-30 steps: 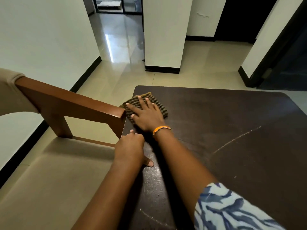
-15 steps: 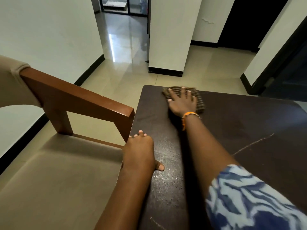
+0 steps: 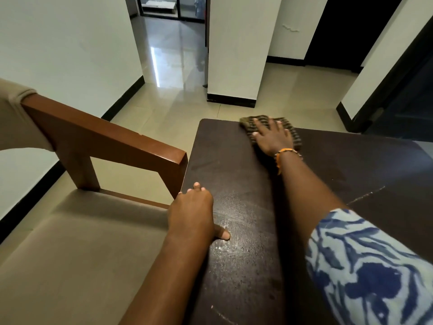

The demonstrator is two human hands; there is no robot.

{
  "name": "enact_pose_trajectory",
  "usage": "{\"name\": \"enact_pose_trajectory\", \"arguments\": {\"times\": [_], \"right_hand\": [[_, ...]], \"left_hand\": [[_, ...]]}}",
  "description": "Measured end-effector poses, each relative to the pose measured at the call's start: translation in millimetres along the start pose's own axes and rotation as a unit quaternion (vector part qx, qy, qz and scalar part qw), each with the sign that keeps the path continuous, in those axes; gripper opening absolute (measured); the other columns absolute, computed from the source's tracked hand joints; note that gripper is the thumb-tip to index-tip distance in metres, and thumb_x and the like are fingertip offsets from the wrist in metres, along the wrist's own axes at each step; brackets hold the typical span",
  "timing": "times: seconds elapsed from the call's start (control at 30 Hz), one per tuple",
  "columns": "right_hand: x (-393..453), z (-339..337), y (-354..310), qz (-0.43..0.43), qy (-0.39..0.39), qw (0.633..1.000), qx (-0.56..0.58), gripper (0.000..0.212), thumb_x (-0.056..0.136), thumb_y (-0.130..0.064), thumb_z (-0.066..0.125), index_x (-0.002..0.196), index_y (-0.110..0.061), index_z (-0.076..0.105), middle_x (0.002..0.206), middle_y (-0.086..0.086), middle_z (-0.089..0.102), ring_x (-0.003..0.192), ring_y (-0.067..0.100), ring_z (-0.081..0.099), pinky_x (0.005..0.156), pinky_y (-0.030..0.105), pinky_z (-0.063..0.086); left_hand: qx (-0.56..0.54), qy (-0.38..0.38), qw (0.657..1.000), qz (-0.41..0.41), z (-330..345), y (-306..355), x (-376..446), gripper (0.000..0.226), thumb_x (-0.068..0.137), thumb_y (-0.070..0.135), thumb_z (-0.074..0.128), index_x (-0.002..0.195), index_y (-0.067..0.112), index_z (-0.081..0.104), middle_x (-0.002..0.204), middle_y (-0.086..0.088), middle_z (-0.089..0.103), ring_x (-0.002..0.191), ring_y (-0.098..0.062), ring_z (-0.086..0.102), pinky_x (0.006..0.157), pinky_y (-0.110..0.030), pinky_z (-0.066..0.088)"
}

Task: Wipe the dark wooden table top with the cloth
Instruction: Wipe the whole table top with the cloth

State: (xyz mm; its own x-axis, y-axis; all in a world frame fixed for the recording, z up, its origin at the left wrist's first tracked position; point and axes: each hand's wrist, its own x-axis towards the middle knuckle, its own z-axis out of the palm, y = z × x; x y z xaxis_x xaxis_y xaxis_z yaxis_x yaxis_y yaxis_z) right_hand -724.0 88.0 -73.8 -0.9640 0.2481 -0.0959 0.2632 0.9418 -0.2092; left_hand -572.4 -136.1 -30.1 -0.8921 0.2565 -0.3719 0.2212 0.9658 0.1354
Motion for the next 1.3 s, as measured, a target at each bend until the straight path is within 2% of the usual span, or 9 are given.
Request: {"name": "enact_pose_trajectory", "arguments": {"times": [0.1, 0.2, 0.47, 0.63, 0.77, 0.9, 1.03, 1.1, 1.3], "right_hand": [[-10.5, -11.0, 51.8, 0.097, 0.011, 0.995, 0.011, 0.051, 0.098, -0.044, 0.026, 0.147, -0.040, 0.011, 0.160, 0.002, 0.000, 0.146, 0.026, -0.001, 0.117, 0.045, 0.001], [-20.8, -8.8, 41.8, 0.118, 0.008, 0.993, 0.008, 0.051, 0.098, -0.044, 0.025, 0.147, -0.040, 0.009, 0.160, 0.004, -0.004, 0.146, 0.029, -0.003, 0.117, 0.047, -0.001], [-51.9, 35.3, -107.1, -0.118, -0.036, 0.992, -0.001, 0.051, 0.098, -0.044, 0.026, 0.146, -0.043, 0.010, 0.159, 0.003, -0.006, 0.146, 0.029, -0.007, 0.115, 0.049, -0.005], [-65.1, 29.7, -94.4, -0.161, -0.049, 0.986, 0.003, 0.050, 0.098, -0.044, 0.027, 0.145, -0.044, 0.011, 0.160, 0.000, -0.004, 0.146, 0.026, -0.004, 0.116, 0.045, -0.002], [-62.8, 10.0, -20.6, -0.081, -0.016, 0.997, -0.009, 0.050, 0.098, -0.045, 0.027, 0.146, -0.043, 0.012, 0.160, 0.001, 0.000, 0.146, 0.028, 0.001, 0.116, 0.045, 0.004], [-70.7, -12.7, 67.6, 0.055, 0.005, 0.998, -0.013, 0.050, 0.099, -0.043, 0.027, 0.146, -0.042, 0.011, 0.160, 0.002, 0.001, 0.146, 0.029, 0.003, 0.117, 0.047, 0.006], [-86.2, -10.3, 62.1, 0.147, 0.018, 0.989, 0.015, 0.051, 0.099, -0.042, 0.027, 0.147, -0.040, 0.010, 0.160, 0.003, -0.003, 0.146, 0.030, -0.002, 0.117, 0.049, 0.001], [-87.7, -4.5, 32.3, 0.120, 0.018, 0.993, 0.016, 0.052, 0.099, -0.042, 0.028, 0.147, -0.040, 0.010, 0.160, 0.004, -0.005, 0.146, 0.031, -0.004, 0.116, 0.050, 0.000], [-100.5, 29.9, -68.4, -0.104, -0.019, 0.994, 0.013, 0.050, 0.098, -0.043, 0.029, 0.145, -0.044, 0.014, 0.160, 0.001, -0.003, 0.146, 0.028, -0.005, 0.115, 0.048, -0.002]], "left_hand": [[-0.003, 0.008, 1.000, 0.006, 2.5, -2.7, 0.5, 0.104, 0.058, 0.062, 0.071, 0.138, 0.007, 0.033, 0.156, -0.009, 0.019, 0.136, -0.029, 0.034, 0.107, -0.038, 0.035], [-0.003, 0.009, 1.000, 0.004, 4.0, -3.7, 1.2, 0.107, 0.058, 0.062, 0.071, 0.140, 0.008, 0.030, 0.155, -0.010, 0.020, 0.137, -0.029, 0.034, 0.108, -0.037, 0.035], [0.024, 0.012, 0.999, -0.025, -2.2, 3.5, 0.9, 0.084, 0.059, 0.056, 0.077, 0.121, 0.008, 0.047, 0.132, -0.010, 0.049, 0.118, -0.027, 0.051, 0.093, -0.035, 0.044], [0.029, 0.011, 0.998, -0.048, -11.6, 12.4, -1.1, 0.074, 0.057, 0.052, 0.080, 0.110, 0.010, 0.051, 0.121, -0.009, 0.055, 0.114, -0.028, 0.054, 0.086, -0.035, 0.047], [0.016, 0.017, 0.999, -0.050, -11.9, 13.0, -2.7, 0.073, 0.054, 0.053, 0.081, 0.106, 0.010, 0.053, 0.119, -0.008, 0.056, 0.112, -0.028, 0.056, 0.083, -0.034, 0.047], [-0.006, 0.020, 0.999, -0.043, -6.2, 7.3, -1.7, 0.073, 0.053, 0.056, 0.079, 0.104, 0.010, 0.054, 0.131, -0.010, 0.052, 0.114, -0.030, 0.055, 0.081, -0.034, 0.048], [-0.006, 0.033, 0.999, -0.040, -3.4, 3.9, -0.7, 0.069, 0.055, 0.057, 0.077, 0.101, 0.010, 0.055, 0.133, -0.011, 0.052, 0.111, -0.029, 0.058, 0.069, -0.031, 0.041], [-0.001, 0.032, 0.999, -0.039, -3.4, 5.5, -0.1, 0.068, 0.056, 0.056, 0.077, 0.101, 0.011, 0.055, 0.129, -0.011, 0.054, 0.109, -0.029, 0.058, 0.068, -0.030, 0.039], [-0.003, 0.025, 0.999, -0.043, -2.3, 4.5, 0.9, 0.070, 0.057, 0.054, 0.079, 0.108, 0.012, 0.054, 0.135, -0.011, 0.049, 0.116, -0.031, 0.054, 0.079, -0.032, 0.044]]}}
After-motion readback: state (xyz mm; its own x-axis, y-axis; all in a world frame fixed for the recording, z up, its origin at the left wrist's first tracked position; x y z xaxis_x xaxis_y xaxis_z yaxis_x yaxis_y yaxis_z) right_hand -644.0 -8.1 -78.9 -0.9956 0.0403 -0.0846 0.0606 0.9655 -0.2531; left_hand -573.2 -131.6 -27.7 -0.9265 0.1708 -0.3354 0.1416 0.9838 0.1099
